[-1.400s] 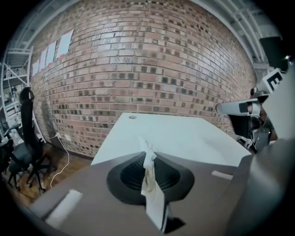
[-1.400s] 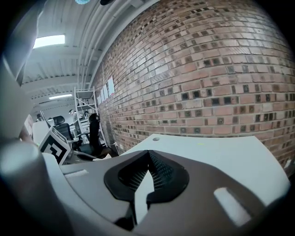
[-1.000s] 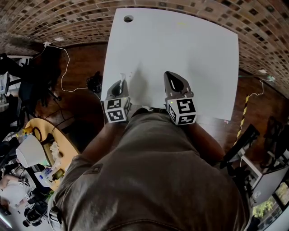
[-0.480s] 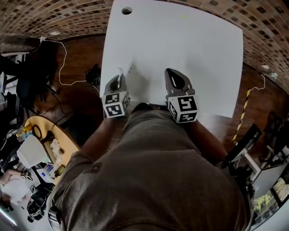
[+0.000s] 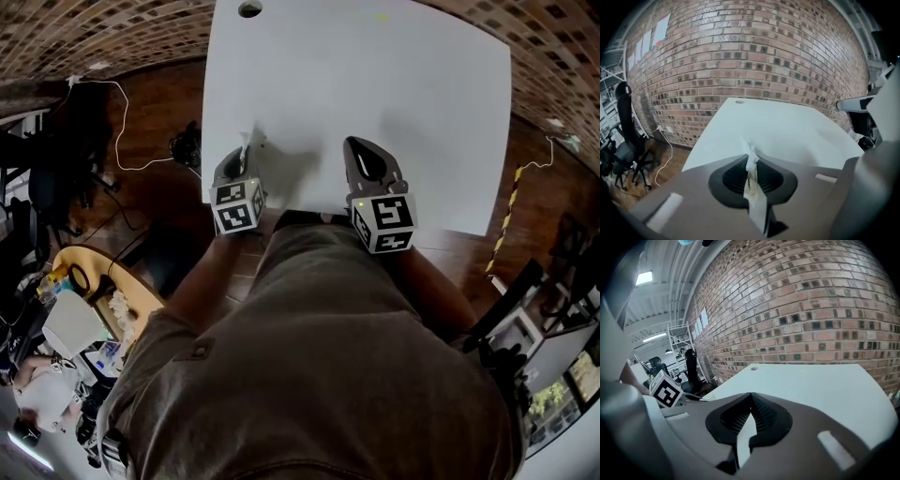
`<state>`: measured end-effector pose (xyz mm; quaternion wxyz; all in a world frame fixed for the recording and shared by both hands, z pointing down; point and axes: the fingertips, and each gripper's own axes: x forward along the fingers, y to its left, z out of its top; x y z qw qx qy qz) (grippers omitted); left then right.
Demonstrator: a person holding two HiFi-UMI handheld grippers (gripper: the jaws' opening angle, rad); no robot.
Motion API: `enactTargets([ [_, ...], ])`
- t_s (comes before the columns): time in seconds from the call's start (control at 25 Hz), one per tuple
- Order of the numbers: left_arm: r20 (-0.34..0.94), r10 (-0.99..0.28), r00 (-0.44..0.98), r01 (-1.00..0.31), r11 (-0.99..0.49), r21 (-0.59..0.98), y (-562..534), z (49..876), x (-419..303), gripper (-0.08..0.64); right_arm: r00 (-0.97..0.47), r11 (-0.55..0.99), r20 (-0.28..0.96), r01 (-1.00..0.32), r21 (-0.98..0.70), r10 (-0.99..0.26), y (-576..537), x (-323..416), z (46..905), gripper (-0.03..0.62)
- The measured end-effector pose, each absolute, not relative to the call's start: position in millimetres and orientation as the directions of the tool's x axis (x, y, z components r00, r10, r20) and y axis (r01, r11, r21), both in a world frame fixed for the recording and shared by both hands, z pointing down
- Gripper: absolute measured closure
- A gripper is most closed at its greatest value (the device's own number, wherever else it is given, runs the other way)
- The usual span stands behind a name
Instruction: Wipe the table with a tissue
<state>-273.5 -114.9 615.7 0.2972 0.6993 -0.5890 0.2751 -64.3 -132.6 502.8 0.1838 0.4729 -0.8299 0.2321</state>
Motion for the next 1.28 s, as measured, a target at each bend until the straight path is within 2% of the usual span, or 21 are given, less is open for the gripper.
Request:
enactTargets([
  [0.48, 0.772, -0.617, 0.153, -0.985, -0.159, 0.068, -121.0, 628.8, -265.9, 0.534, -0.463, 0.408, 0.558, -0.884, -0.231, -0.688, -138.3, -56.1, 517.7, 0.578],
  [1.28, 0.773, -0.593, 0.225, -0.962, -0.262, 0.079, -107.2, 631.2, -207.1, 0.534, -0.453, 0.406, 0.523, -0.889, -0.211, -0.722, -133.2, -32.2, 506.5, 0.578],
])
